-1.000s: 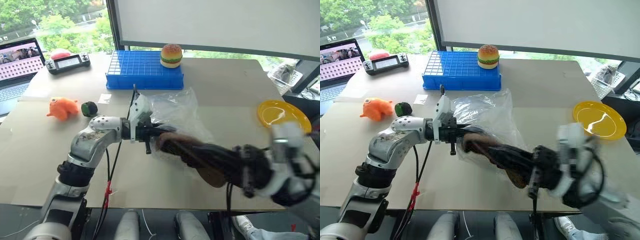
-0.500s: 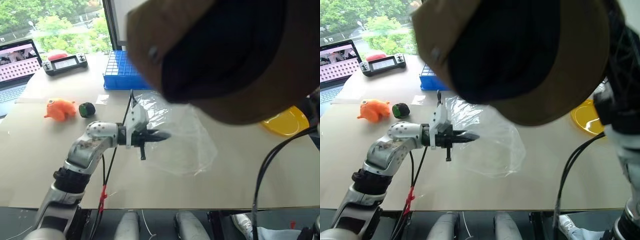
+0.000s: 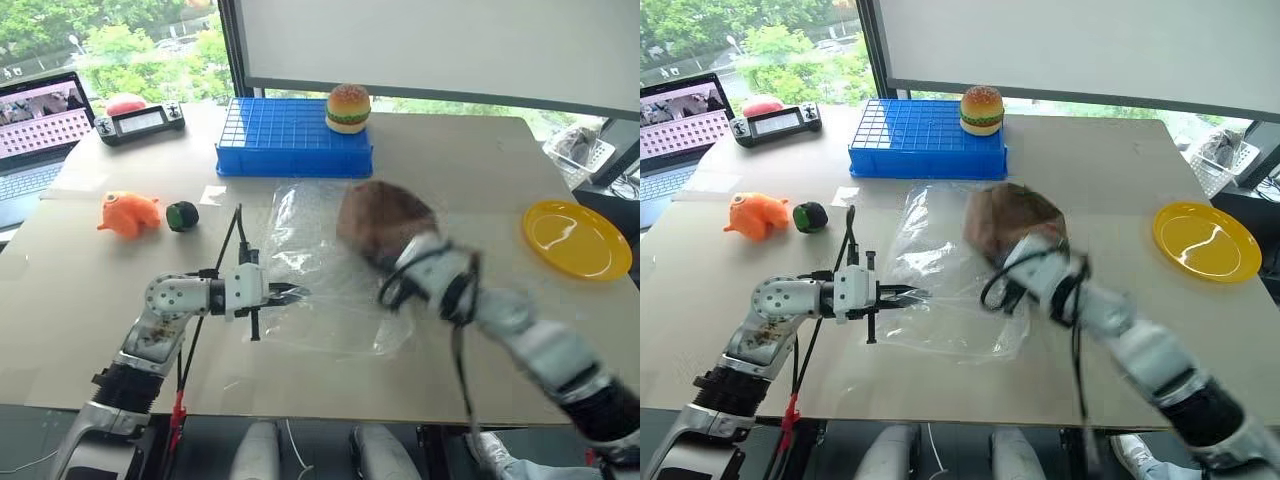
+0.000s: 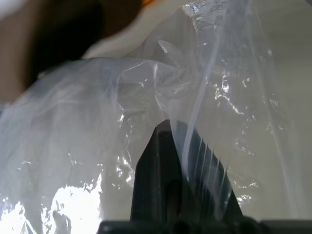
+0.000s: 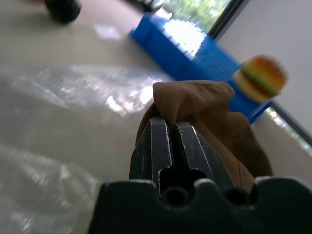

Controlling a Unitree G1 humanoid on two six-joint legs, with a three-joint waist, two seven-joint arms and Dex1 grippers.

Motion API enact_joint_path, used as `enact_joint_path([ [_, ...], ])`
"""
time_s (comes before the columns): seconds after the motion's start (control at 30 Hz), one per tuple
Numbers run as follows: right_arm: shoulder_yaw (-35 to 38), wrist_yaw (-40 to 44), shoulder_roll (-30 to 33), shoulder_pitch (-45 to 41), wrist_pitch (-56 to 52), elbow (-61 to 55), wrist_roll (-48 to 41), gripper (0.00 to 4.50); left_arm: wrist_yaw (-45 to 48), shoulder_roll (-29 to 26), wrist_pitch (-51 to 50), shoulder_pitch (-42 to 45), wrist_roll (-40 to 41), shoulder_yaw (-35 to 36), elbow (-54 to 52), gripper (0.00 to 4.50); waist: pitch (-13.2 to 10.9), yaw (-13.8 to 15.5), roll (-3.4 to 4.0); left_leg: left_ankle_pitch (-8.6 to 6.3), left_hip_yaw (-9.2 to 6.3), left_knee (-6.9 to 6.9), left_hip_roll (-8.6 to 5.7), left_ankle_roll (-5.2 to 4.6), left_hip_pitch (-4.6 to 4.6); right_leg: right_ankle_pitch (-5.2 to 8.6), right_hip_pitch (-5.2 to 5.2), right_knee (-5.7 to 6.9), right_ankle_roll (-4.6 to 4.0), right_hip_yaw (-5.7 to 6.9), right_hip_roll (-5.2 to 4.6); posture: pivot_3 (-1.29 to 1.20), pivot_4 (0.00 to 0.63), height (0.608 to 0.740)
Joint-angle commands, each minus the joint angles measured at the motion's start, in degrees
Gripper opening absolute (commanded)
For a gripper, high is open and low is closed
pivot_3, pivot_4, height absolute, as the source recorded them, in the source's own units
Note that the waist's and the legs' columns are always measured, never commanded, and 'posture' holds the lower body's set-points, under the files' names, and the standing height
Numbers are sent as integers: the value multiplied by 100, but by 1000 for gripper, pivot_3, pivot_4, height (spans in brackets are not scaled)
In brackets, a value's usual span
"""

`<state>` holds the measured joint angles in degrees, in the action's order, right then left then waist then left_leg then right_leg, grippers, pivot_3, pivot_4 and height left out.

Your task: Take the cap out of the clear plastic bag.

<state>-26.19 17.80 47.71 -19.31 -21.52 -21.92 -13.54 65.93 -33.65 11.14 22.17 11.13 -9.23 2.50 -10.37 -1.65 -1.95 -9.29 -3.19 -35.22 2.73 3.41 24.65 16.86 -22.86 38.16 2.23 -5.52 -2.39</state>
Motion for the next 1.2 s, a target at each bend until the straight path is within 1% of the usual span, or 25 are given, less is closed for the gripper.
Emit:
enact_joint_path([
  [0.03,-68,321,-262,314,11,552,435,18,-88,62,95,-106,-2,-27,-172,0,0,-2,1,0,0,-5,0,0,9,-1,-7,5,-1,0,0,0,150,735],
  [0.1,77,460,-480,443,-11,779,401,18,-96,69,107,-165,-12,-49,-191,0,5,-12,-5,0,1,-11,-2,0,0,-3,1,15,1,-1,-3,0,150,735],
  [0.13,199,513,-606,493,-43,856,327,3,-108,71,101,-192,-14,-54,-203,264,6,-14,-8,0,-4,-12,-1,0,-25,-3,27,14,1,5,-2,0,150,735],
  [0.17,291,559,-699,527,-57,900,296,0,-118,74,96,-209,-16,-56,-212,427,9,-20,-9,0,-5,-11,0,0,-52,-2,56,7,2,7,-1,0,150,735],
  [0.2,433,582,-817,581,-41,947,254,346,-125,69,92,-240,-9,-52,-234,690,9,-22,-10,-1,-3,-8,1,0,-72,1,75,6,5,6,-1,0,150,735],
  [0.23,570,597,-928,622,-55,953,222,694,-127,62,71,-266,13,-42,-257,905,11,-17,-11,-1,-2,-5,1,0,-82,14,83,2,27,4,-1,0,150,735],
  [0.27,641,667,-975,643,-83,915,235,1013,-115,52,29,-291,61,-25,-290,1398,12,-18,-13,0,-2,-6,1,0,-83,23,85,1,42,5,-1,0,150,735],
  [0.33,826,768,-1123,676,-180,792,134,1537,-80,28,-21,-326,135,2,-337,1940,13,-21,-13,1,-1,-8,1,1,-82,22,85,1,43,3,-1,0,150,735],
  [0.43,1050,844,-1256,669,-302,639,90,2696,-41,0,-95,-350,224,29,-388,3029,13,-30,-13,1,-2,-8,2,1,-81,19,83,3,39,2,-1,0,150,735],
  [0.47,1154,879,-1298,679,-359,581,23,2986,-20,-23,-131,-364,264,43,-426,3258,13,-31,-13,1,-1,-8,2,1,-80,17,82,3,35,2,-1,0,150,735],
  [0.5,1261,907,-1338,693,-399,520,-56,3331,0,-44,-176,-380,311,61,-471,3650,13,-30,-13,1,-2,-8,2,1,-80,15,82,3,32,2,-1,0,150,735],
  [0.53,1378,922,-1374,708,-462,442,-133,3595,28,-70,-251,-403,390,91,-537,3875,13,-37,-13,1,-2,-7,2,1,-78,15,80,3,31,2,-1,0,150,735],
  [0.57,1504,968,-1364,734,-550,324,-212,4044,74,-128,-407,-435,533,143,-654,4370,13,-39,-13,1,-2,-7,2,0,-75,14,78,3,30,2,-1,0,150,735],
  [0.6,1586,1008,-1352,754,-615,242,-241,4335,99,-170,-520,-457,635,174,-739,4500,13,-40,-13,1,-2,-7,1,0,-72,14,75,3,29,2,-1,0,150,735],
  [0.63,1821,1077,-1336,801,-780,78,-465,4436,128,-272,-884,-487,896,267,-935,4500,12,-42,-13,1,-3,-7,2,1,-66,13,70,3,29,3,-1,0,150,735],
  [0.73,2733,1271,-1379,928,-1245,-440,-1460,4436,215,-699,-2178,-573,1815,591,-1546,4500,11,-62,-13,0,-7,-6,2,0,-54,12,61,5,26,5,-1,0,150,735],
  [0.77,2894,1295,-1391,946,-1334,-535,-1636,4436,214,-788,-2417,-591,1977,646,-1664,4500,11,-73,-12,0,-8,-6,2,0,-51,12,58,4,26,6,-1,0,150,735],
  [0.8,3372,1258,-1462,927,-1534,-696,-2291,4436,75,-950,-3157,-505,2554,902,-1723,4500,10,-78,-12,0,-8,-5,2,0,-51,12,59,4,27,5,-1,0,150,735],
  [0.87,4164,1210,-1544,945,-1834,-959,-3534,4436,-234,-1147,-4300,-344,3462,1389,-1631,4500,9,-82,-11,0,-9,-5,3,-1,-51,17,59,4,35,7,-1,0,150,735],
  [0.9,4589,1046,-1618,916,-1906,-982,-4180,4436,-634,-1073,-4680,-204,3705,1697,-1337,4500,8,-83,-11,0,-10,-5,4,-1,-53,23,60,7,45,9,-1,0,150,735],
  [0.93,4833,909,-1654,906,-1949,-987,-4566,4436,-921,-1000,-4866,-128,3805,1887,-1145,4500,8,-78,-11,0,-12,-5,5,-1,-53,24,60,8,46,10,0,0,150,735],
  [0.97,5028,761,-1680,886,-1935,-952,-4730,4436,-1188,-907,-4955,-79,3846,2080,-957,4500,9,-80,-11,0,-14,-6,5,-1,-56,25,66,7,48,13,0,0,150,735],
  [1.03,5248,351,-1746,854,-1819,-818,-4597,4436,-1927,-638,-4877,-15,3636,2421,-540,4500,9,-81,-10,0,-12,-6,4,-1,-59,25,69,2,48,12,0,0,150,735],
  [1.1,5313,77,-1782,834,-1753,-749,-4497,4436,-2389,-448,-4778,25,3400,2587,-356,4500,10,-77,-11,0,-9,-6,2,-1,-62,24,70,3,47,9,-1,0,150,735],
  [1.2,4973,-679,-1854,1011,-1195,-370,-2883,4436,-3502,92,-3869,-161,2416,2648,-74,4500,11,-75,-11,0,-8,-3,1,-1,-58,12,61,4,26,6,0,0,150,735],
])
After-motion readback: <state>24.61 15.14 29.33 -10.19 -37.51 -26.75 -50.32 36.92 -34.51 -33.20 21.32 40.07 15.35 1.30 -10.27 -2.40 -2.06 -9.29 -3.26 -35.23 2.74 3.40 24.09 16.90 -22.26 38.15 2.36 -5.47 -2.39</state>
